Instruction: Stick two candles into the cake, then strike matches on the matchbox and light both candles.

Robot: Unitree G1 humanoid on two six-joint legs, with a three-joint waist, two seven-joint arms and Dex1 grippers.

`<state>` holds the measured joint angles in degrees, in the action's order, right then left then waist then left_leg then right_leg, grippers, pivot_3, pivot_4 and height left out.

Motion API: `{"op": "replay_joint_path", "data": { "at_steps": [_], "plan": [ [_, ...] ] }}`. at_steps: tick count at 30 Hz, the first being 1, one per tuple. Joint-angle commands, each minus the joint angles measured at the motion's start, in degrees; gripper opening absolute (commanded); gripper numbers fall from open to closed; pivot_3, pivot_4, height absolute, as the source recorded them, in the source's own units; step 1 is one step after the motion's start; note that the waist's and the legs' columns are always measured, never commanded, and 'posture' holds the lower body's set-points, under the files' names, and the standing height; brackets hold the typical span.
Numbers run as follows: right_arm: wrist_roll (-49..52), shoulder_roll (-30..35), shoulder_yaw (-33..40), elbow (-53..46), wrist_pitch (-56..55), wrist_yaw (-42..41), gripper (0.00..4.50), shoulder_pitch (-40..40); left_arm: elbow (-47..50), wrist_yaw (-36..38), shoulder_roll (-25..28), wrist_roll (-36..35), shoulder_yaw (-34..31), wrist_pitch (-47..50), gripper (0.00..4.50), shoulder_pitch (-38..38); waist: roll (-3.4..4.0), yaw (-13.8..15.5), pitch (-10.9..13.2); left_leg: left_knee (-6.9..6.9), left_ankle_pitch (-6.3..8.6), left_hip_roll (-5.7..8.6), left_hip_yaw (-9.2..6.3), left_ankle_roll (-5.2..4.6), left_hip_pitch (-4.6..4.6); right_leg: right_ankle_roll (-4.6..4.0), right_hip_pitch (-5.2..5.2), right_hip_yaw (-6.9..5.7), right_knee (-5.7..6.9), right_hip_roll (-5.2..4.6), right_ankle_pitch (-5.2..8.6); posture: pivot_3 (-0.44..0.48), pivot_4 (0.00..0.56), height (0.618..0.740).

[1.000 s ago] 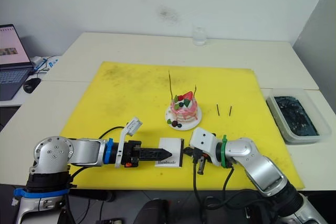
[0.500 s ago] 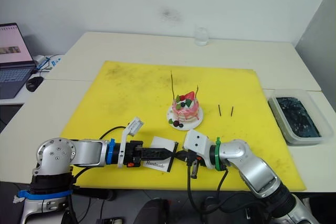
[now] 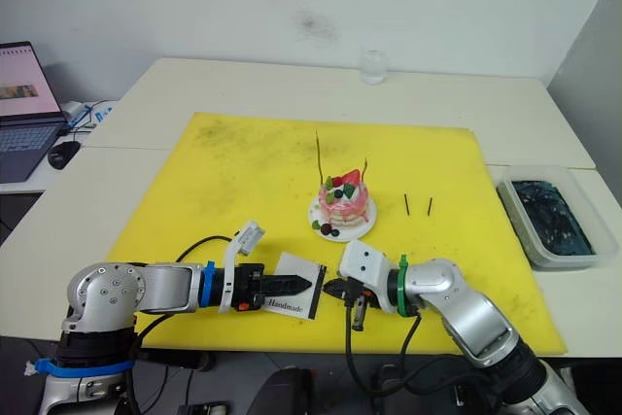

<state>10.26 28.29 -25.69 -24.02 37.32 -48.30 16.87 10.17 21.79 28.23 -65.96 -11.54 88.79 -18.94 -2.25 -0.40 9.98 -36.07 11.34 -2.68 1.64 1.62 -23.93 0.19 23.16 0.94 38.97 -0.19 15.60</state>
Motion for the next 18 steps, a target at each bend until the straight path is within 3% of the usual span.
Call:
{"op": "replay_joint_path", "data": {
  "at_steps": [1,4,7,13,18],
  "plan": [
    [1.8,1.0,3.4,-3.7,1.0,0.2,0.00,0.8,-0.9,0.7,-0.8,-7.5,-5.8,2.2,0.03,-3.4,-0.03,0.0,0.0,0.00,0.00,-0.01,-0.03,0.00,-0.01,0.00,0.00,-0.02,0.01,0.01,0.00,0.000,0.150,0.740],
    [4.2,4.4,8.4,-6.2,3.6,-1.2,0.00,1.1,-1.3,-1.6,-2.1,-16.0,-6.0,3.5,0.03,-4.0,-0.03,0.0,0.0,0.00,0.00,0.01,-0.04,0.00,-0.04,0.00,0.01,-0.04,0.00,0.02,0.00,0.000,0.150,0.740],
    [6.6,9.2,12.8,-8.2,5.4,-2.7,0.00,0.2,-0.9,-8.0,-4.8,-20.2,-4.2,1.2,0.03,-1.8,-0.03,0.1,0.0,0.00,0.01,0.05,0.06,-0.01,-0.10,0.08,0.00,0.04,-0.09,-0.06,0.04,0.000,0.150,0.740],
    [8.3,14.4,15.5,-10.2,7.0,-2.8,0.00,-2.2,0.0,-19.0,-9.4,-22.2,-0.1,-4.4,0.03,4.1,-0.06,0.1,0.0,0.06,0.02,-0.01,-0.04,0.00,-0.11,0.09,0.03,0.00,-0.06,-0.02,0.08,0.000,0.150,0.740],
    [7.1,12.1,13.4,-10.0,7.1,0.8,0.00,-2.7,-0.8,-21.7,-9.9,-21.0,2.6,-7.1,0.03,6.4,-0.06,0.1,0.0,0.05,0.01,0.00,-0.05,0.00,-0.02,0.05,0.02,-0.01,0.02,0.02,0.08,0.000,0.150,0.740]
  ]
}}
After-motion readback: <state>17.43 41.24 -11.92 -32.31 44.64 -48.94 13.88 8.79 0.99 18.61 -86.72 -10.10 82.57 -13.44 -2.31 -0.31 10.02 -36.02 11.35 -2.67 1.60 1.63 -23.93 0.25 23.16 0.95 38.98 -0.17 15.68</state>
